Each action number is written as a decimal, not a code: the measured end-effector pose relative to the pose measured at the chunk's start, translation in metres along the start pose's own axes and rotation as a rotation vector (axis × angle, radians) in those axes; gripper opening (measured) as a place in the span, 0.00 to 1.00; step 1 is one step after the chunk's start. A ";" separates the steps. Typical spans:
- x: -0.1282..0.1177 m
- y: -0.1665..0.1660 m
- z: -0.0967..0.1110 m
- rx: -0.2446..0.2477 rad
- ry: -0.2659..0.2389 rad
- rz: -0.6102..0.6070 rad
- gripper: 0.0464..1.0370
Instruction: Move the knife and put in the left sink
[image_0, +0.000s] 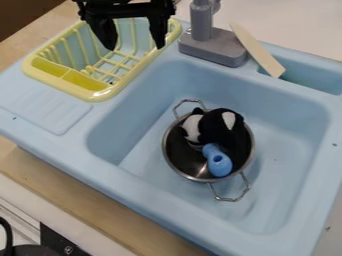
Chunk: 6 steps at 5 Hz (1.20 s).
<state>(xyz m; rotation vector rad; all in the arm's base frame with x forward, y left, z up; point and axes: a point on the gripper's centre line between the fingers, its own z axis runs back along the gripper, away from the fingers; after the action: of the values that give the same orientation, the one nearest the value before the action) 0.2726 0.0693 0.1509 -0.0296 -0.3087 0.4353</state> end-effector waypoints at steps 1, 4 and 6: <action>-0.003 0.001 -0.005 0.004 0.023 0.009 0.96; -0.023 -0.035 -0.001 0.016 -0.004 0.077 0.96; -0.018 -0.063 0.000 -0.089 -0.121 0.170 0.96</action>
<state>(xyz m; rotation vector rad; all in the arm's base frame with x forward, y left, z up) 0.2826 0.0044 0.1517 -0.1172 -0.4462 0.5930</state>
